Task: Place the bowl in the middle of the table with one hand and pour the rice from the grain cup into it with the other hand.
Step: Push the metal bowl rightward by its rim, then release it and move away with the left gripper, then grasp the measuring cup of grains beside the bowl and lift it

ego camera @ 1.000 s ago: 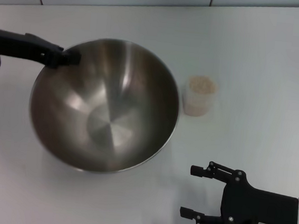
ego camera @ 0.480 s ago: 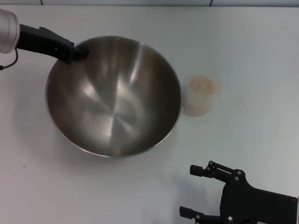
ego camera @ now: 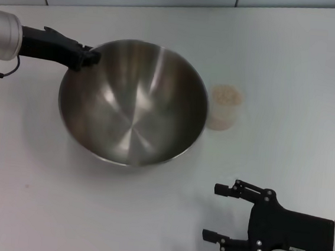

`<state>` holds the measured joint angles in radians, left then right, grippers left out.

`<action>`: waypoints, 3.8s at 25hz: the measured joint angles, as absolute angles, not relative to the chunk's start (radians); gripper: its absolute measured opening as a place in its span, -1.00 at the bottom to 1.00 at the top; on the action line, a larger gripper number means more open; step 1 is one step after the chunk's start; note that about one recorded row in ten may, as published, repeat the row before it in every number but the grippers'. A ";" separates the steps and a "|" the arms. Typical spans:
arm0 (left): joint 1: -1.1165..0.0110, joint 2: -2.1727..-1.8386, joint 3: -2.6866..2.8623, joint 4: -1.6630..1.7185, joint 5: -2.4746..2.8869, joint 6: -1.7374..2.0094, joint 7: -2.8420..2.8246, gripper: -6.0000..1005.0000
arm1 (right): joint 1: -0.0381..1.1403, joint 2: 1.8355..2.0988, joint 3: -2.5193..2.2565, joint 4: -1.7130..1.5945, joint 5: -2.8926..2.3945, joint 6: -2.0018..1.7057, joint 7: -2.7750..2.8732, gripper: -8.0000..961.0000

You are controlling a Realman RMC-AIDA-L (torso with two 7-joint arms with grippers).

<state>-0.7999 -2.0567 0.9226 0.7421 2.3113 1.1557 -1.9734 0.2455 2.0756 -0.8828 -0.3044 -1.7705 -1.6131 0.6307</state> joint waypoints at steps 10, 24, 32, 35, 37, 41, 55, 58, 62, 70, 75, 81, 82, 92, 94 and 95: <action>-0.542 -2.068 0.935 1.102 2.175 1.324 -1.844 -0.39 | 0.235 2.084 -0.594 -0.267 -1.765 -1.551 0.618 0.70; -0.196 -2.068 0.998 1.226 1.922 1.439 -1.559 0.52 | 0.365 2.085 -0.344 -0.198 -1.764 -1.285 0.618 0.70; -0.197 -2.066 1.021 1.219 1.924 1.440 -1.558 0.65 | 0.423 2.086 -0.327 -0.195 -1.764 -1.201 0.618 0.69; -0.197 -2.066 1.021 1.219 1.924 1.440 -1.558 0.65 | 0.435 2.087 -0.326 -0.194 -1.764 -1.189 0.618 0.69; -0.202 -2.065 1.028 1.214 1.925 1.440 -1.558 0.65 | 0.440 2.087 -0.325 -0.194 -1.758 -1.179 0.618 0.69; -0.202 -2.065 1.033 1.214 1.925 1.440 -1.558 0.65 | 0.448 2.086 -0.325 -0.194 -1.742 -1.161 0.616 0.69; -0.202 -2.063 1.066 1.221 1.925 1.440 -1.557 0.65 | 0.495 2.087 -0.330 -0.178 -1.688 -1.110 0.564 0.69; -0.205 -2.063 1.071 1.223 1.925 1.440 -1.557 0.65 | 0.504 2.087 -0.330 -0.162 -1.688 -1.106 0.553 0.69; -0.209 -2.063 1.077 1.223 1.925 1.440 -1.557 0.65 | 0.515 2.087 -0.331 -0.138 -1.687 -1.093 0.524 0.69; -0.213 -2.063 1.079 1.225 1.925 1.441 -1.559 0.65 | 0.516 2.087 -0.326 -0.127 -1.687 -1.094 0.512 0.24; -0.214 -2.063 1.078 1.227 1.925 1.449 -1.560 0.65 | 0.515 2.088 -0.325 -0.120 -1.686 -1.100 0.487 -0.20; -0.214 -2.063 1.078 1.237 1.925 1.464 -1.562 0.65 | 0.515 2.088 -0.325 -0.099 -1.643 -1.111 0.424 -0.79; -0.214 -2.063 1.078 1.237 1.925 1.464 -1.563 0.65 | 0.513 2.088 -0.325 -0.096 -1.636 -1.117 0.416 -0.81; -0.214 -2.063 1.078 1.242 1.925 1.465 -1.562 0.65 | 0.482 2.088 -0.325 -0.090 -1.517 -1.277 0.340 -0.98; -0.214 -2.063 1.078 1.245 1.925 1.465 -1.562 0.65 | 0.478 2.088 -0.325 -0.091 -1.499 -1.345 0.330 -0.98; -0.214 -2.063 1.078 1.246 1.925 1.467 -1.562 0.65 | 0.477 2.088 -0.325 -0.092 -1.492 -1.382 0.315 -0.98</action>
